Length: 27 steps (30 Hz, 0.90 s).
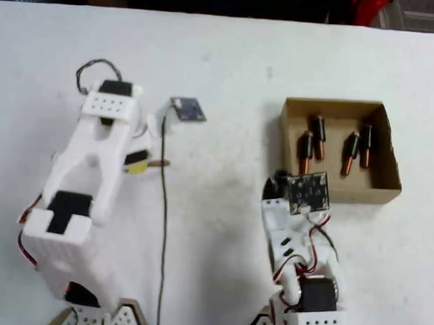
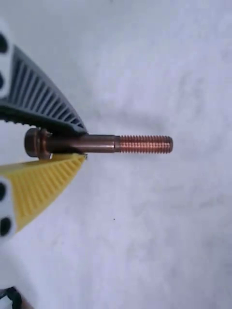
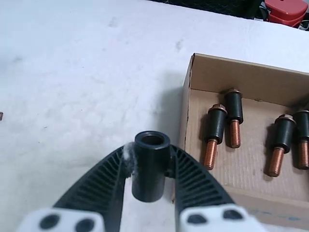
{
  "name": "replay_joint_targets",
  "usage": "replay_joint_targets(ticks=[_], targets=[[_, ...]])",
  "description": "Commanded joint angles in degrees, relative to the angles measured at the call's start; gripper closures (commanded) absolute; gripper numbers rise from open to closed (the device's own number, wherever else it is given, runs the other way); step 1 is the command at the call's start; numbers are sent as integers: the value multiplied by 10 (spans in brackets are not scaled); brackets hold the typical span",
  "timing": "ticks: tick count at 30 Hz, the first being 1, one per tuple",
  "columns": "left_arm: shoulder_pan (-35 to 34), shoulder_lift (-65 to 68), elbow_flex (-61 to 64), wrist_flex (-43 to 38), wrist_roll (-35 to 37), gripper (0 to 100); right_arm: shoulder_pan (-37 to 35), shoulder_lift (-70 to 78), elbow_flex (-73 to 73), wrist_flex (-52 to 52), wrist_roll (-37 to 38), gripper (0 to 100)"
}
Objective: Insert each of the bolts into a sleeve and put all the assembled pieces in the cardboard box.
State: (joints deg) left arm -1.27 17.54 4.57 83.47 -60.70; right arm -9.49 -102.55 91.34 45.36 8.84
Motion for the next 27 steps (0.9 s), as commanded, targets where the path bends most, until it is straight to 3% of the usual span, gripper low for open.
replay_joint_targets(ticks=[1,7,16,22,27], targets=[[-7,-37,20,-61,-52,980,0,-7,-7,-13,-4,982],[-15,-33,62,-88,-109,978,0,-7,-7,-14,-4,982],[-13,-32,71,-89,-112,975,0,-7,-7,-14,-4,982],[-13,-32,75,-104,-111,837,0,-7,-7,-13,-4,982],[-11,-33,69,-113,-108,829,0,-7,-7,-11,-4,982]])
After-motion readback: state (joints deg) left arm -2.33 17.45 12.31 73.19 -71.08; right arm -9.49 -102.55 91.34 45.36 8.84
